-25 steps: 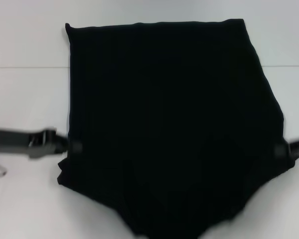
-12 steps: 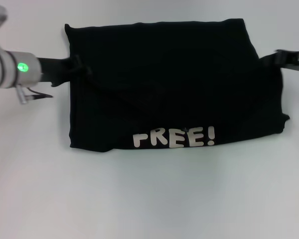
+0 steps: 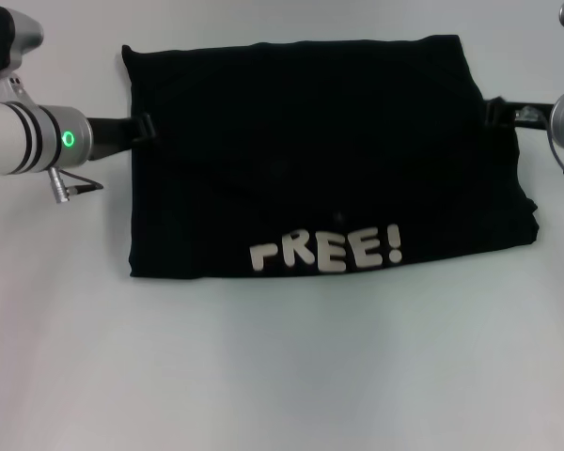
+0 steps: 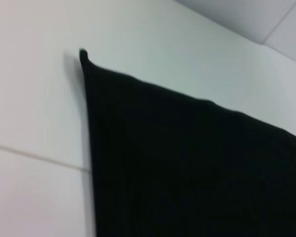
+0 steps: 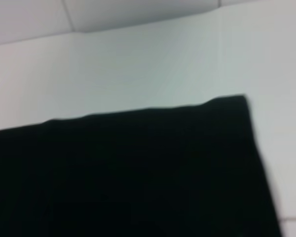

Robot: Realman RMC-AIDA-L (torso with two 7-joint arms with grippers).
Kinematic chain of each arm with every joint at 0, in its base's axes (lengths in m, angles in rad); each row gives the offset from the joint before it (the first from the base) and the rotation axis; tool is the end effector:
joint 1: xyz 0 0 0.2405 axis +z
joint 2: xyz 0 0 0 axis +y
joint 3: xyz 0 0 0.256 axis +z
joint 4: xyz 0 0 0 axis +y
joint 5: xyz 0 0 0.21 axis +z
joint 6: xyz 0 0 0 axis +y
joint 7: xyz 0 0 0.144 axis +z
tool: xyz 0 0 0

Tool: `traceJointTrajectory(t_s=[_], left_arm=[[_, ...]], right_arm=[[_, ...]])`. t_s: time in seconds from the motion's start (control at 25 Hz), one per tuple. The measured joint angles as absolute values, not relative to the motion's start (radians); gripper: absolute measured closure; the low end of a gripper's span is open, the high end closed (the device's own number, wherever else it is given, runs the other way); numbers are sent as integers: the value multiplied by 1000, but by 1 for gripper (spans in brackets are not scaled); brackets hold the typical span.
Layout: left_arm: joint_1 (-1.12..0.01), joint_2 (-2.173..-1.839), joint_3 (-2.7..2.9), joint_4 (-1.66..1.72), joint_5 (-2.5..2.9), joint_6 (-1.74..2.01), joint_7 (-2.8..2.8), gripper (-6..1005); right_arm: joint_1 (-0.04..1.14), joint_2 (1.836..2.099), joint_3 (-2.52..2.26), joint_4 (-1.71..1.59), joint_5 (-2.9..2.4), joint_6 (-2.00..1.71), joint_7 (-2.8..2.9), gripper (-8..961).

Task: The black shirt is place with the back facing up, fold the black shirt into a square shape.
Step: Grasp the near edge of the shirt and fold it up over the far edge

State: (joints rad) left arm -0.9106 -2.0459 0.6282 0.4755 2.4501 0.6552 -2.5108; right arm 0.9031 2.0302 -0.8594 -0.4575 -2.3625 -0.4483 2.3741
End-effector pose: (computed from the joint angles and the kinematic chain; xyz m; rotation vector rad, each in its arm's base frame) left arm -0.2477 0.4775 0.0117 -1.7862 -1.5044 -0.4351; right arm 0.2447 0.4915 0.0179 -1.8291 1.1752 0.2996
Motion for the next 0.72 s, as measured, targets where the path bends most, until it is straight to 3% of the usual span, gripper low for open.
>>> traceJointTrajectory(t_s=[0.72], left_arm=[[-924,-2118,641,570,2436,477,-2534,971]], right_arm=[[958,2023,-882,-454,-2363,-361,2375,888]])
